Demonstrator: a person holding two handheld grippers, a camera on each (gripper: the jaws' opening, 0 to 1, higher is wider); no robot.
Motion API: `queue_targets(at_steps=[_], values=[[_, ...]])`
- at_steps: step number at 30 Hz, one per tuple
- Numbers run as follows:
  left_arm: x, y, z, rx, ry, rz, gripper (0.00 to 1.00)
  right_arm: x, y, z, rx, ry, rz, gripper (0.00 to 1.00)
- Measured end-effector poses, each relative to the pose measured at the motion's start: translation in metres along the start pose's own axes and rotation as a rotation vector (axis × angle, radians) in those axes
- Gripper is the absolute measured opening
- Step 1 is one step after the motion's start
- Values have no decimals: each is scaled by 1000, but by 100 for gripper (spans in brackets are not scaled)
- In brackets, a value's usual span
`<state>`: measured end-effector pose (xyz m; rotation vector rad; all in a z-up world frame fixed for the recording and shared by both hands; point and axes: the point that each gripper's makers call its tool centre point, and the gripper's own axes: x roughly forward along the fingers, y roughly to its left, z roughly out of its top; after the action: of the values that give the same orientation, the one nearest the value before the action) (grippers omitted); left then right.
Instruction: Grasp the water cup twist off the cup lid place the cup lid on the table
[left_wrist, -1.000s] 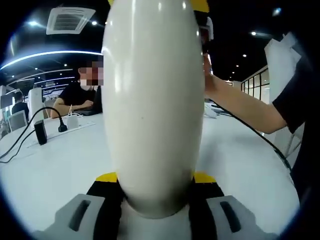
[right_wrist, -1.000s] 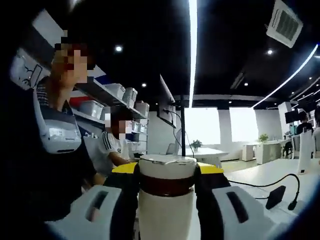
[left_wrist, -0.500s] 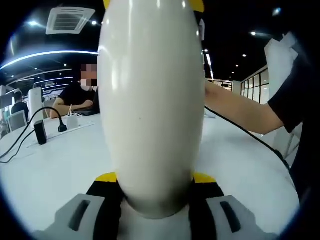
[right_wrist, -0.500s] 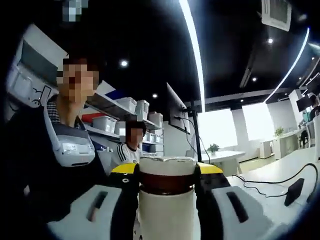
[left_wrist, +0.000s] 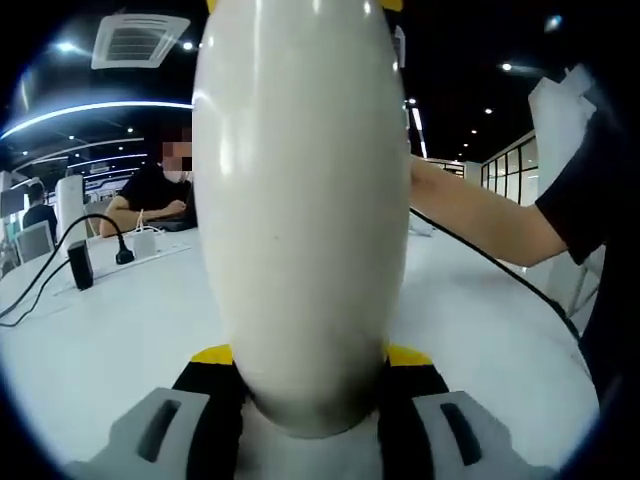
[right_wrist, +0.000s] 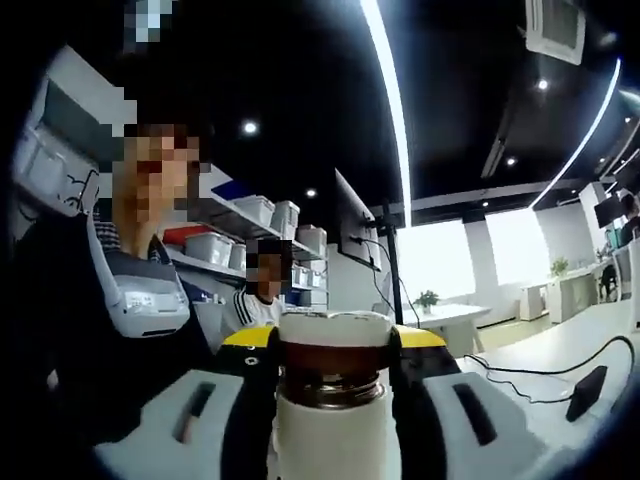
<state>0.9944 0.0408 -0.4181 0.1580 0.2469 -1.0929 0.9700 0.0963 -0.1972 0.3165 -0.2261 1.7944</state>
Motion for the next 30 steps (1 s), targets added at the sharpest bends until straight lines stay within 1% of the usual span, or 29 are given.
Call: queue_targets(at_steps=[8,21,25,30], values=[[-1,-4,1,1,0,0,53,4,3,2,-10,-6,-12,46],[-2,-9,2,2,1,-2,53,-1,-2,13,-36,-15,-60,45],[-2,-10,2,2,0,-2,53,0,-2,12,-35,-16,-72,45],[-2,-10,2,2,1,-2,53,0,-2,13,-27,-33,-82,45]])
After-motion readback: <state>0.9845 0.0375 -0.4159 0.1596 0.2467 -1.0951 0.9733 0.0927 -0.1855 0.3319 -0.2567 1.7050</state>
